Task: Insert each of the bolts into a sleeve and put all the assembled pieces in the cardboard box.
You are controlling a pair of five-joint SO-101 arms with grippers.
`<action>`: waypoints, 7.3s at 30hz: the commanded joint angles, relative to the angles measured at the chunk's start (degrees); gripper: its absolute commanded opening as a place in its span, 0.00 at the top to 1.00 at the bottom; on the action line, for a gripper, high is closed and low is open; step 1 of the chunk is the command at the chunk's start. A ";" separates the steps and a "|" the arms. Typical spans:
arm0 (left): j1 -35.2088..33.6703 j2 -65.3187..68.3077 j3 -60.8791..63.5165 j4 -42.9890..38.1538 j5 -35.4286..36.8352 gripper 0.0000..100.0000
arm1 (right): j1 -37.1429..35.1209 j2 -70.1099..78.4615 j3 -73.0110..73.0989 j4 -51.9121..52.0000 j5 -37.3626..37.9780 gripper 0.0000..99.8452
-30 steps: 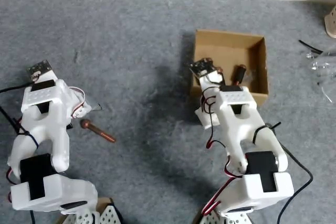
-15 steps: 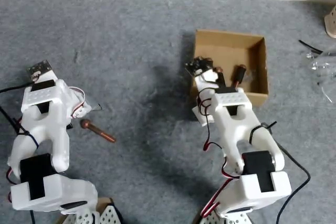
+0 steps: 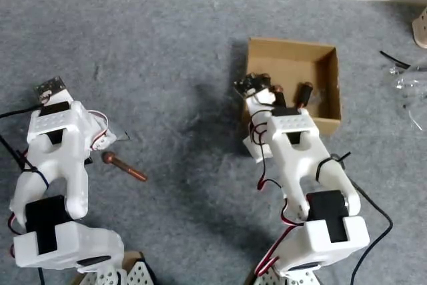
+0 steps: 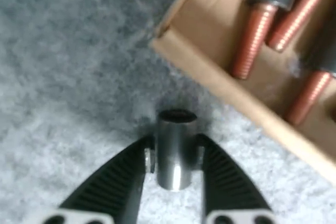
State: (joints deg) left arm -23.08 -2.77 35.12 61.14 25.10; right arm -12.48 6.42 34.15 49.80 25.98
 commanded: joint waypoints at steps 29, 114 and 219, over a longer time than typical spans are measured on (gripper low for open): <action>-0.40 -2.77 -0.84 -0.35 0.09 0.68 | -1.10 -74.86 53.76 -22.29 -6.59 1.00; 24.40 0.22 -11.03 6.33 -2.90 1.00 | 0.40 -103.52 69.14 -18.42 -4.31 1.00; 27.21 -101.58 62.11 -64.53 -2.73 0.99 | -25.80 -104.04 69.05 -29.85 -4.57 0.99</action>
State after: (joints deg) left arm -2.51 -102.99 96.04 -0.92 22.29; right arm -38.95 -96.79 96.04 20.00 20.97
